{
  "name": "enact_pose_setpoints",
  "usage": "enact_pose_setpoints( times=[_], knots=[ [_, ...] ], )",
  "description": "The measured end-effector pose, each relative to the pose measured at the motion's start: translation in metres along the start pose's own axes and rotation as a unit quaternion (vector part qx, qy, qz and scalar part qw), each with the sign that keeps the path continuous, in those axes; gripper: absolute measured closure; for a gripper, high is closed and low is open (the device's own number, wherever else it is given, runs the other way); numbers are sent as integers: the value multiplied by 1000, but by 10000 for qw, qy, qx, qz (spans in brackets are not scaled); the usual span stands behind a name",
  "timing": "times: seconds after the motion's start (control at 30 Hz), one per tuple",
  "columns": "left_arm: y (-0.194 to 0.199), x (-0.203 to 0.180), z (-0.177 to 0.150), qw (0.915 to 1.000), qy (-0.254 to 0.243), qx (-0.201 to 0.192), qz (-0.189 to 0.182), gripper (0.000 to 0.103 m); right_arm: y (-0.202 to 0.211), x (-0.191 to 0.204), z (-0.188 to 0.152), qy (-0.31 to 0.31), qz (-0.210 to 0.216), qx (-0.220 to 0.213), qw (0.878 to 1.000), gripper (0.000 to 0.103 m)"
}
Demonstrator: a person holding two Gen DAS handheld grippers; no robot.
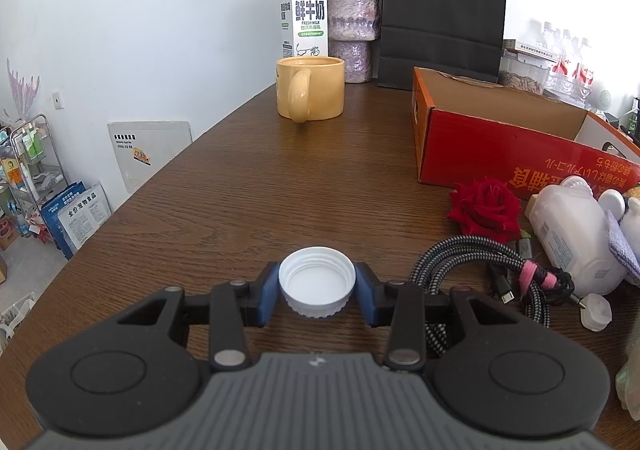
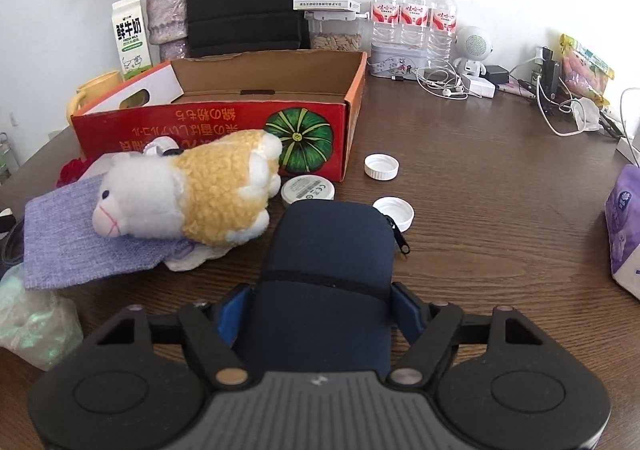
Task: Organize objects
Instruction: 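Carry the navy case and white cap over the cardboard box with both tools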
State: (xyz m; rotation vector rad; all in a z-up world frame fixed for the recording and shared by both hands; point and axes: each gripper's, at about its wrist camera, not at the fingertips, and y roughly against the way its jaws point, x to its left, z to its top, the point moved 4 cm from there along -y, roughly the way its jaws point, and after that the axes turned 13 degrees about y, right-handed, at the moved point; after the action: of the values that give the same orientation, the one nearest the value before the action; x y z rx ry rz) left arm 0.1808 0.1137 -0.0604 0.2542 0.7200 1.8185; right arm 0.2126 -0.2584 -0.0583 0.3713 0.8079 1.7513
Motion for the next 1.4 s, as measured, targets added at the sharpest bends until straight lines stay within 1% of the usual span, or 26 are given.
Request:
enact_pose_setpoints(
  times=[0.1, 0.2, 0.33, 0.5, 0.67, 0.83, 1.03, 1.23, 1.4],
  knots=[
    [3, -2, -2, 10000, -5, -3, -30, 63, 3, 1, -1, 26, -31, -98, 9999, 36],
    [8, -3, -2, 9999, 18, -73, -76, 63, 8, -2, -3, -105, 0, -197, 9998, 39],
    [19, -8, 1, 9997, 1, -212, -152, 63, 12, -4, -8, -232, -41, -270, 9994, 40],
    [33, -16, 4, 9990, -40, -349, -283, 63, 24, -4, -10, -204, -77, -417, 9989, 40],
    [47, -31, 14, 9973, -154, -530, -475, 63, 40, -4, -1, -68, -88, -671, 9977, 40],
    [57, -54, 30, 9940, -286, -754, -746, 63, 55, -1, 21, 230, -106, -1008, 9946, 40],
    [59, -89, 52, 9886, -409, -975, -1072, 63, 62, 4, 53, 506, -67, -1384, 9891, 40],
    [50, -128, 76, 9829, -445, -1122, -1387, 62, 47, 17, 97, 692, 59, -1708, 9828, 40],
    [36, -156, 96, 9805, -431, -1213, -1485, 62, 26, 25, 132, 723, 180, -1835, 9802, 40]
  ],
)
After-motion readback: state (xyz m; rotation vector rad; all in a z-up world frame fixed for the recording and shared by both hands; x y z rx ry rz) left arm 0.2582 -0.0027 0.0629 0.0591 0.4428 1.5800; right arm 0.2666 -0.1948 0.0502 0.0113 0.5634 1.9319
